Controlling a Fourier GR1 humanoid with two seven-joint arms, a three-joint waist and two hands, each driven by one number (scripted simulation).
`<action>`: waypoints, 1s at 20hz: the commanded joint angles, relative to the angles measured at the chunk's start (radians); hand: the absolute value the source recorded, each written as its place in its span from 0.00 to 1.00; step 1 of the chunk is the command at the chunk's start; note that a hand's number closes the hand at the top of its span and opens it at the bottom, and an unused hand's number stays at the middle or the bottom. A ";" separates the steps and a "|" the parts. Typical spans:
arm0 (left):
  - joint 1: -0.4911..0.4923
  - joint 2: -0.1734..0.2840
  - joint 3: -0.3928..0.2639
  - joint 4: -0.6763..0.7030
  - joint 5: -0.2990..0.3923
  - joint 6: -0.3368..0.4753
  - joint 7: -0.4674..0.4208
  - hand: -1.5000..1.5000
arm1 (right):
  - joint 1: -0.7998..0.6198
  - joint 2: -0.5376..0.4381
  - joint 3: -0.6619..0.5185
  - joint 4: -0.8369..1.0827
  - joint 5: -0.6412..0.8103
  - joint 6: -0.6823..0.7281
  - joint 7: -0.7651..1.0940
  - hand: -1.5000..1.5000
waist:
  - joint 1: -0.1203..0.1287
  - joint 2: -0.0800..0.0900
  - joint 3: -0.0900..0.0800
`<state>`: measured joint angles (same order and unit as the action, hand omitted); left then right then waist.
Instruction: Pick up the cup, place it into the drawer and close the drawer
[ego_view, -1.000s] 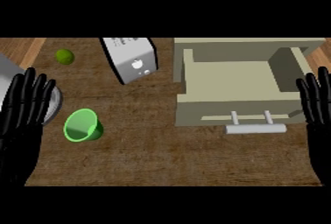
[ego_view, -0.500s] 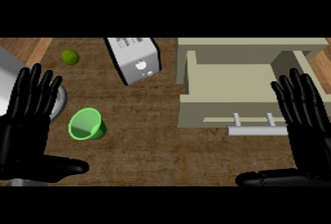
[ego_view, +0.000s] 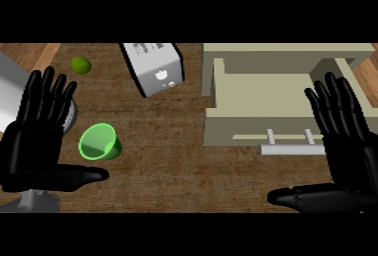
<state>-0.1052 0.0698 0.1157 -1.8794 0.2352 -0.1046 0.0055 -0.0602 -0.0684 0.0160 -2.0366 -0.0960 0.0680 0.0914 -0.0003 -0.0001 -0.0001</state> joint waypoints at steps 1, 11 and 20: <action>-0.011 0.024 0.037 0.049 0.031 -0.027 -0.031 0.00 | 0.002 0.035 0.030 0.015 0.045 -0.027 -0.027 0.00 | 0.000 0.000 0.000; -0.018 -0.020 -0.033 0.041 -0.065 0.080 0.002 0.00 | 0.017 -0.011 -0.055 0.012 -0.044 0.051 -0.039 0.00 | 0.000 0.000 0.000; 0.127 0.026 0.029 0.016 -0.006 0.012 0.011 0.00 | -0.019 -0.026 -0.064 0.002 -0.036 0.048 0.015 0.00 | 0.003 -0.001 0.000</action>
<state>-0.0352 0.0799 0.1307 -1.7919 0.2084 -0.0845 -0.0296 -0.0738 -0.0840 -0.0350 -2.0464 -0.1257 0.1033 0.1014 0.0008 -0.0005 -0.0001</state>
